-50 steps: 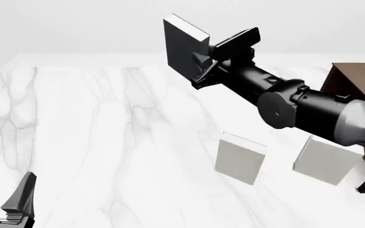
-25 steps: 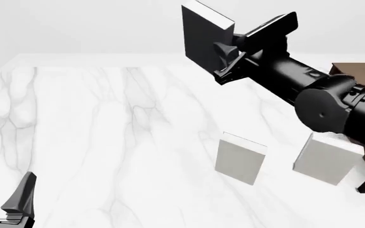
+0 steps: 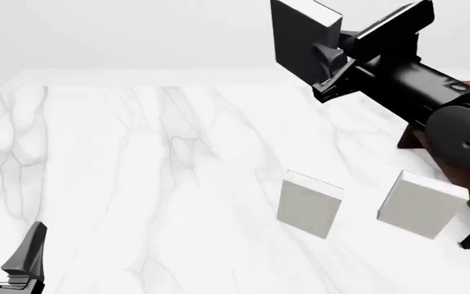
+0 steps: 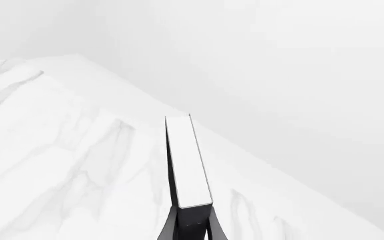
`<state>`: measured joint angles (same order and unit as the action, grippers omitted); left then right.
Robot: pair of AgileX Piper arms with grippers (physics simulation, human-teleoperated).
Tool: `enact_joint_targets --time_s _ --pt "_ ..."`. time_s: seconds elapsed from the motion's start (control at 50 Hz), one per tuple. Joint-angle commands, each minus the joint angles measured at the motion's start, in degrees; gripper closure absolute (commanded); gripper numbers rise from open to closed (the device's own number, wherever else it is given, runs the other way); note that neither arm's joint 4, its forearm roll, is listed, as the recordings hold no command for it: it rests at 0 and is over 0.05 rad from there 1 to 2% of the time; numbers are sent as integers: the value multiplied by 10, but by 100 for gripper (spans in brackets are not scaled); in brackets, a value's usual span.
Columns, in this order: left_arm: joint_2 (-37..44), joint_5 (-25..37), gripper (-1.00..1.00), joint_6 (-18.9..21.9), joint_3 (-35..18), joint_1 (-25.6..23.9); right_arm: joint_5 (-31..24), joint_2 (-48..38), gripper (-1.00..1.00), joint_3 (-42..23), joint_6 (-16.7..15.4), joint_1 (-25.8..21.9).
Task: Pick up the book on the left and place it on top of the shelf.
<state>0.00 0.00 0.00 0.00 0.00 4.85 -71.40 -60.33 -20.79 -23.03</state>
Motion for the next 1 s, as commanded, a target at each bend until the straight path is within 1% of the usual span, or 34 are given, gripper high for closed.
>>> enact_joint_targets --time_s 0.02,0.08,0.1,0.14,0.16,0.18,0.24,0.28,0.32,0.36,0.38,0.44,0.56,0.62,0.68,0.8,1.0 --pt "0 0 -100 0 0 0 -22 22 100 -15 -32 30" --pt "0 0 -100 0 0 0 -28 29 100 -17 -44 37" --pt "0 0 -100 0 0 0 -25 39 100 -10 -65 40" --pt "0 0 -100 0 0 0 -26 43 100 -10 -68 42" --pt "0 0 -100 0 0 0 -35 46 100 -15 -61 45" --pt "0 0 -100 0 0 0 -35 50 100 -12 -75 49" --pt "0 0 -100 0 0 0 -39 55 100 -12 -78 54" --pt "0 0 -100 0 0 0 -38 59 100 -7 -96 62" --pt "0 0 -100 0 0 0 -42 62 100 -8 -99 67" --pt "0 0 -100 0 0 0 -43 67 100 -4 -110 73" --pt "0 0 -100 0 0 0 -46 69 100 -6 -107 75" --pt "0 0 -100 0 0 0 -55 75 100 -8 -114 84" --pt "0 0 -100 0 0 0 -55 84 100 1 -124 97" --pt "0 0 -100 0 0 0 -53 90 100 7 -134 110" --pt "0 0 -100 0 0 0 -53 91 100 8 -135 113" --pt "0 0 -100 0 0 0 -57 95 100 8 -148 123" --pt "0 0 -100 0 0 0 -72 109 100 10 -155 136"
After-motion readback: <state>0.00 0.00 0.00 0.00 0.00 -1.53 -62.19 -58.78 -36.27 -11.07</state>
